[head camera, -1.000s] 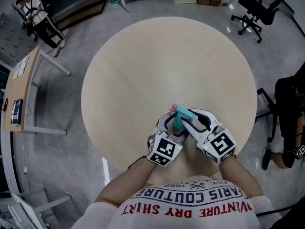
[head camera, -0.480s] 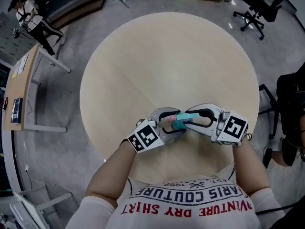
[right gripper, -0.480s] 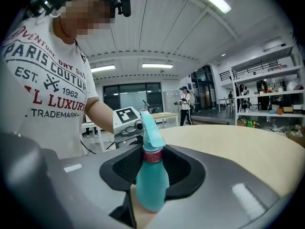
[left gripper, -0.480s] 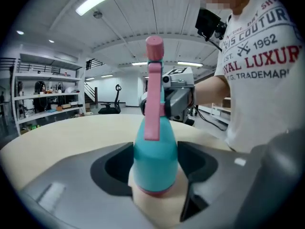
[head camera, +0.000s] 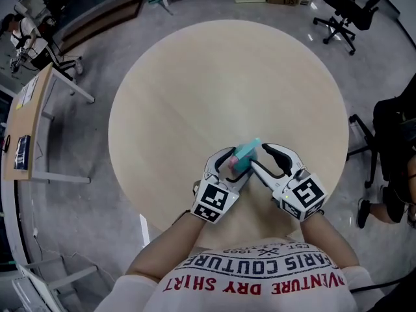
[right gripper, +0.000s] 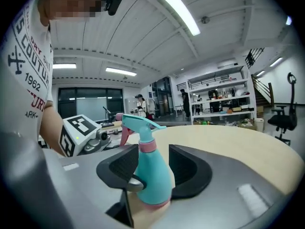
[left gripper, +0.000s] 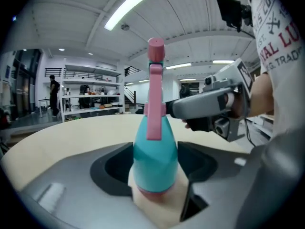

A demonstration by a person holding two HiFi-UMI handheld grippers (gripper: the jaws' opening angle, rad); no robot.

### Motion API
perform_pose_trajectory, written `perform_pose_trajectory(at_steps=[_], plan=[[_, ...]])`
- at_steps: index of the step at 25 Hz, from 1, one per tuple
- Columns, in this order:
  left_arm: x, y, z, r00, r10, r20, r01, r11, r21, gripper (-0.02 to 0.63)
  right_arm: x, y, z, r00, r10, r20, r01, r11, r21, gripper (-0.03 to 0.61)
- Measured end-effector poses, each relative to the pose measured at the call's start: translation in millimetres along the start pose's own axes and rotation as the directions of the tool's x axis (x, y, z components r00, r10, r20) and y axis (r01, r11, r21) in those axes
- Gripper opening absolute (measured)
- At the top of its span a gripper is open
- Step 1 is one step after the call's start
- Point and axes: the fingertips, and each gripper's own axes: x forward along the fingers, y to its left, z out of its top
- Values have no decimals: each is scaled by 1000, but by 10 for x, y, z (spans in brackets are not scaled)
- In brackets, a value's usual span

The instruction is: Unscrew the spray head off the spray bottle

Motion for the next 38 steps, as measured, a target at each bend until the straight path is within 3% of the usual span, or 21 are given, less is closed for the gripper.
perform_pose_trajectory(at_steps=[8,16,19,21,23,26,29,32,36,38], plan=[[40,-68,18,981,192,-25,-194,979,-68,287,76,40,32,998,-69,-3,69,996,-52,143],[1,-59,10,980,198,-35,-200,977,-77,287,129,104,42,999,-54,-7,53,996,-69,129],[-12,-55,3,990,137,-22,-138,989,-60,287,132,121,46,1000,14,-17,-16,997,-82,127],[-23,-67,-6,1000,13,-8,-13,1000,-16,287,122,141,41,992,128,-23,-129,987,-92,125],[-40,-88,-17,990,-143,-8,143,989,47,287,108,165,39,967,252,-46,-255,961,-102,124],[-95,-115,-37,936,-348,-54,353,925,139,287,97,232,38,912,398,-102,-408,906,-110,124],[-147,-103,-50,876,-466,-121,481,856,187,285,123,295,53,872,471,-134,-485,868,-105,124],[-166,-104,-38,861,-491,-131,508,841,190,287,124,317,69,866,481,-138,-496,863,-101,124],[-164,-94,-41,885,-458,-91,466,869,165,285,117,296,90,888,450,-99,-456,888,-53,133],[-158,-67,-39,904,-423,-67,428,894,134,285,58,258,107,900,430,-71,-431,902,-1,176]])
